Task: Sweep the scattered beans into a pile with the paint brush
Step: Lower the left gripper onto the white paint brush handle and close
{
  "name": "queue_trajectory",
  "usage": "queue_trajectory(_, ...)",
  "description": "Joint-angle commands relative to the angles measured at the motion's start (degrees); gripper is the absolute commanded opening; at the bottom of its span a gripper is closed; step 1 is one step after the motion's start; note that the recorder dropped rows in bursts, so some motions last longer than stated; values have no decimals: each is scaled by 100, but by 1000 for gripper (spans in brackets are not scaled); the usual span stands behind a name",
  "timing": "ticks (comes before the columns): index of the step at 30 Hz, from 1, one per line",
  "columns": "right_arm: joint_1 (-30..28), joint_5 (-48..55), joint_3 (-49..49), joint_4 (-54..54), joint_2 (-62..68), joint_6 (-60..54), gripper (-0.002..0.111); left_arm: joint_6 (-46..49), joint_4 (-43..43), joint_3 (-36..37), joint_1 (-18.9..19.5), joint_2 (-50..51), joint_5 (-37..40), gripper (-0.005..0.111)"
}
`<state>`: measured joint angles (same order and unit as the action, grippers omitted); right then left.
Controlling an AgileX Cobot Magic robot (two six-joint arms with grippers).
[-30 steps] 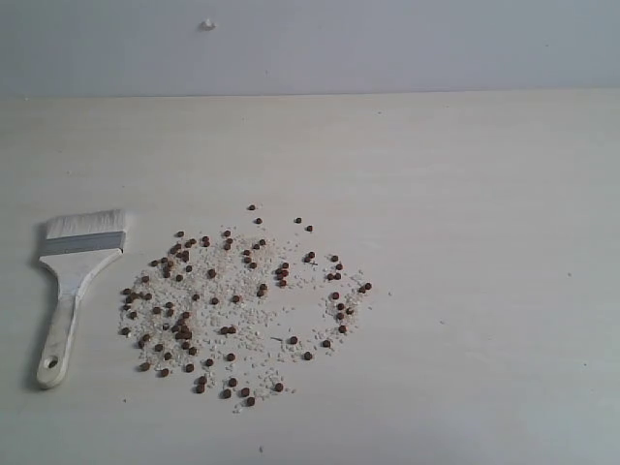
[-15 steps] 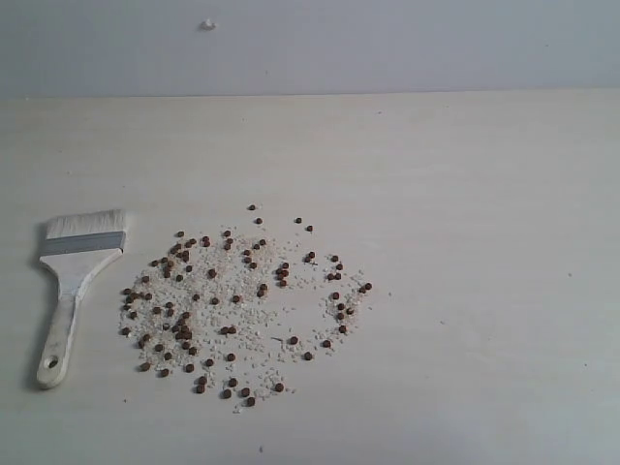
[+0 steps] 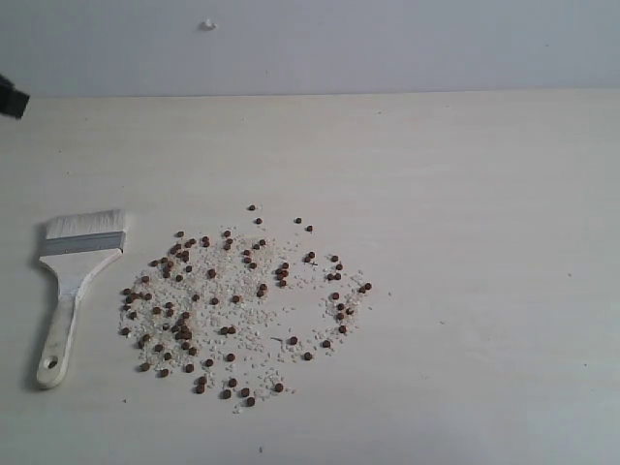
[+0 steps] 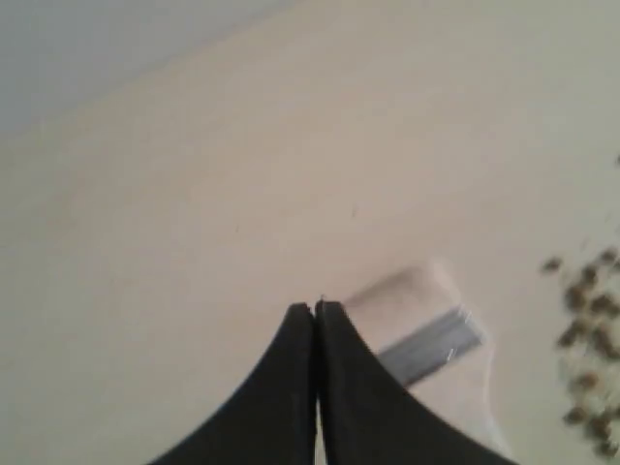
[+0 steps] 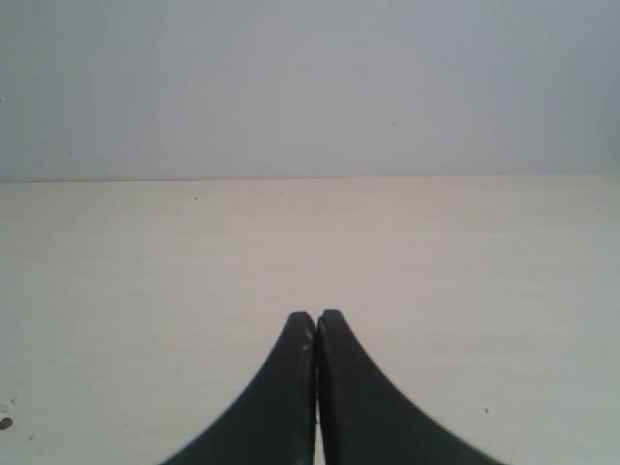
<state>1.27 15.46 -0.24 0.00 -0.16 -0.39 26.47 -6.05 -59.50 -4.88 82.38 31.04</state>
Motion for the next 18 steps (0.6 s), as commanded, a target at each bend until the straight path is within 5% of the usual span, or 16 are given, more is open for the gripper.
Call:
queue_trajectory(1,1,-28,24,0,16,4,0,-3445,3002,-429,25,137,1641,0)
queue_trajectory(3,1,-28,24,0,16,4,0,-4313,3202,-578,25,150,2364,0)
queue_trajectory(13,1,-28,24,0,16,4,0,-4078,1755,-337,-569,309,3010,0)
queue_trajectory(18,1,-28,24,0,16,4,0,-4794,1731,376,-1077,523,2290,0)
